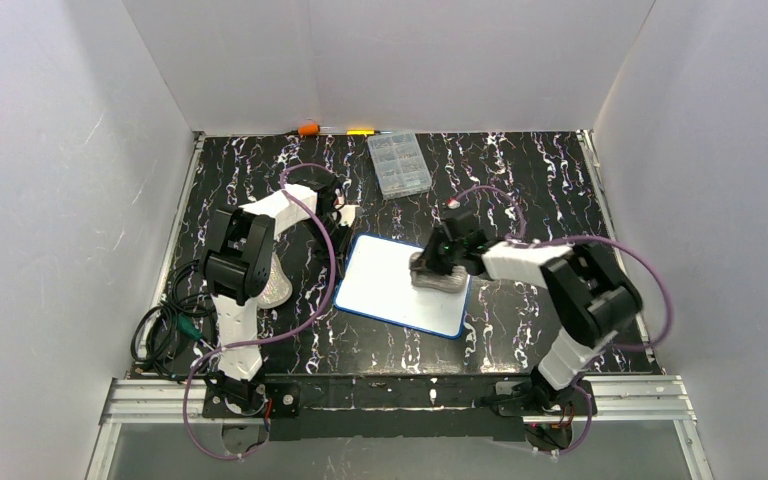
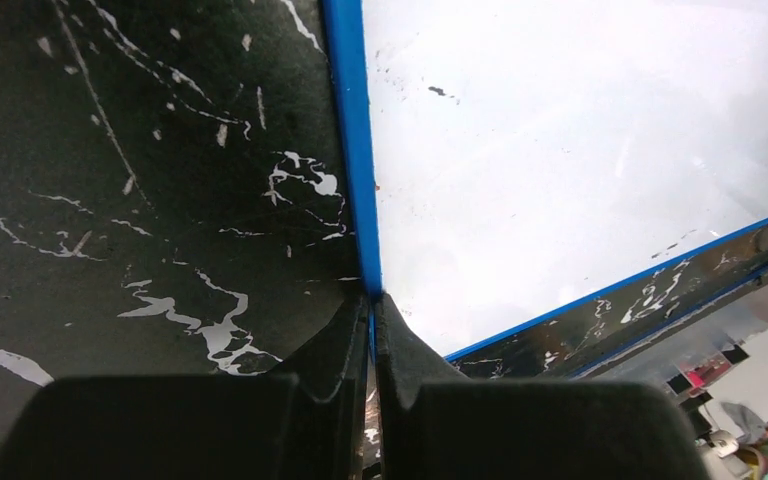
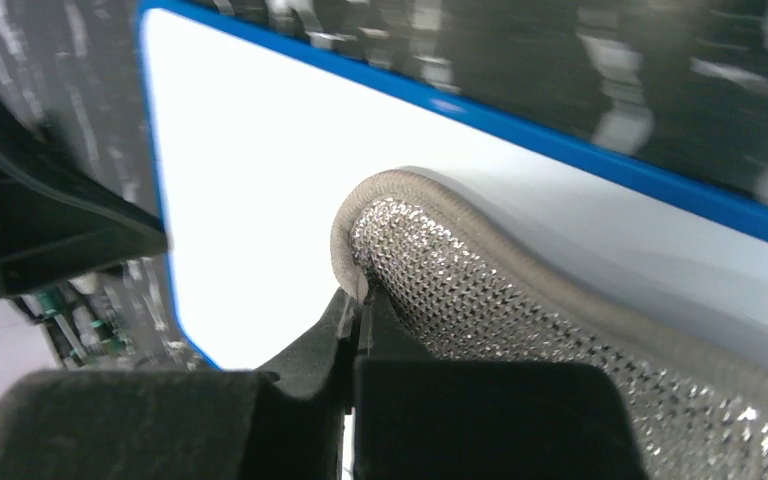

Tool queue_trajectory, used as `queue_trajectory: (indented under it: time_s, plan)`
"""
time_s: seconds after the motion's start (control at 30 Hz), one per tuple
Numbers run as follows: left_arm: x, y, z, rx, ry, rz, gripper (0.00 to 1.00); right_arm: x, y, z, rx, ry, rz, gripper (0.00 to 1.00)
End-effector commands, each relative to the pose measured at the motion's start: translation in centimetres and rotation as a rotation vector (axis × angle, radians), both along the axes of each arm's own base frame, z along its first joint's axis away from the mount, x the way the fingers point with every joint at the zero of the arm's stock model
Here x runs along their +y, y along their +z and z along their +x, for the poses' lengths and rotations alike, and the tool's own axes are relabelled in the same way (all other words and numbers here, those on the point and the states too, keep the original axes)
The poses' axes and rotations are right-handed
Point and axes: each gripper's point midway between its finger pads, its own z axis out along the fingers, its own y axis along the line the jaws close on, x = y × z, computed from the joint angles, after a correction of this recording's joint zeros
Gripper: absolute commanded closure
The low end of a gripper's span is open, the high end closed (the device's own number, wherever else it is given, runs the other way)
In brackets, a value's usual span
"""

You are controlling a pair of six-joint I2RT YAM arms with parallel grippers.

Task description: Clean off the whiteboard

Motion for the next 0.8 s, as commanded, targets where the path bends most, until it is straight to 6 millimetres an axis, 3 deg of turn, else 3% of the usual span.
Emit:
queue_trajectory:
  time_s: [0.0,0.17,0.27,0.33,0.6,0.77]
  plan:
    - [1.1,0.0,0.3,0.017,0.052,0.013,1.0,-2.9,-0.2,-4.1,0.029,0.111,-0.107,0.99]
    - [-0.2,2.7,1.3,-0.015,0.091,-0.069,1.0,-2.5,-0.3,-4.1,0.029,0.104,-0.074,0.99]
    - [-0.7,3.5,1.9,-0.029,0.098,-0.094,0.8,-1.6,-0.8,-3.8,0.03,0.102,-0.04,0.99]
    - [-0.9,3.5,2.4,-0.038,0.1,-0.104,0.76,-1.5,-1.1,-3.9,0.034,0.104,-0.04,0.99]
    - [-1.8,0.7,3.0,-0.01,0.074,-0.072,0.76,-1.3,-1.9,-4.5,0.047,0.101,-0.029,0.99]
    - [-1.3,-1.4,2.4,-0.001,0.03,-0.023,0.77,2.1,-1.7,-3.9,0.024,0.135,0.015,0.99]
